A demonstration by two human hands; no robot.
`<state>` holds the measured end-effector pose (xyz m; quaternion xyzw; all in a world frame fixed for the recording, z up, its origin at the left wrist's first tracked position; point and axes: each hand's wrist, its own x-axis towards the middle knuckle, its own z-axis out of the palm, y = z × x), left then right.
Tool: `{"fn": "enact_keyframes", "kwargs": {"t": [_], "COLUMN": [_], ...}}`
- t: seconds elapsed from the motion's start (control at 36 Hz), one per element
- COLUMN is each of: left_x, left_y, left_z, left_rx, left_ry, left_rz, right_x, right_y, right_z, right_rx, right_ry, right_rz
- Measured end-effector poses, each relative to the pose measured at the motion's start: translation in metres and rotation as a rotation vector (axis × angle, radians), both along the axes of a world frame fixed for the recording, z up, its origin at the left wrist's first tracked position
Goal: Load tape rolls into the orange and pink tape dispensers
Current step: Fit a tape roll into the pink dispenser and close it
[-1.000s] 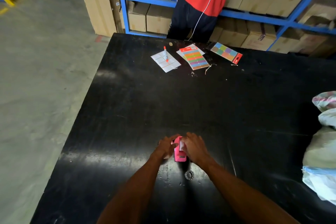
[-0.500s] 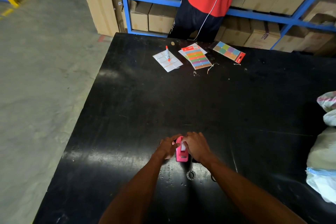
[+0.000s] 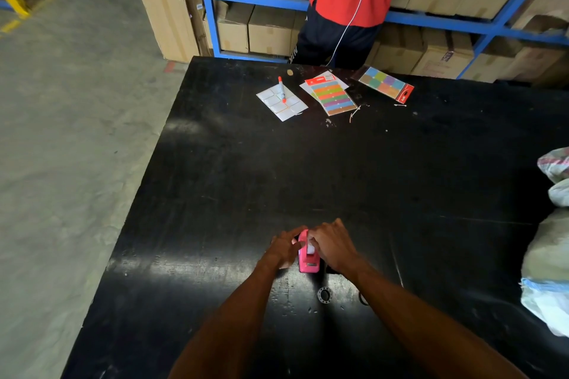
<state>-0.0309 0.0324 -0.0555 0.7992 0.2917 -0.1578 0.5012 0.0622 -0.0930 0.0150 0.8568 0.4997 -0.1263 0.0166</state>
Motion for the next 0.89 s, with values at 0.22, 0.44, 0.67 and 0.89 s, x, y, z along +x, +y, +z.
{"fn": "enact_keyframes", "kwargs": {"t": [0.22,0.44,0.67,0.89], "left_x": [0.001,0.0,-0.002,-0.002], "left_y": [0.001,0.002,-0.001,0.0], "left_z": [-0.01,-0.001,0.005,0.005], "left_rx": [-0.008,-0.015,-0.019,0.026], "left_ry": [0.008,0.004,-0.013,-0.027], "left_rz": [0.009,-0.023,0.004,-0.031], "right_x": [-0.002,-0.007,-0.024,-0.053], "right_y": [0.003,-0.002,-0.018,-0.047], "right_z": [0.002,-0.001,0.009,-0.006], "right_rx": [-0.004,-0.03,0.001,0.01], "right_ry": [0.029,0.022,0.074,0.076], "right_rz": [-0.019,-0.019,-0.014,-0.046]}}
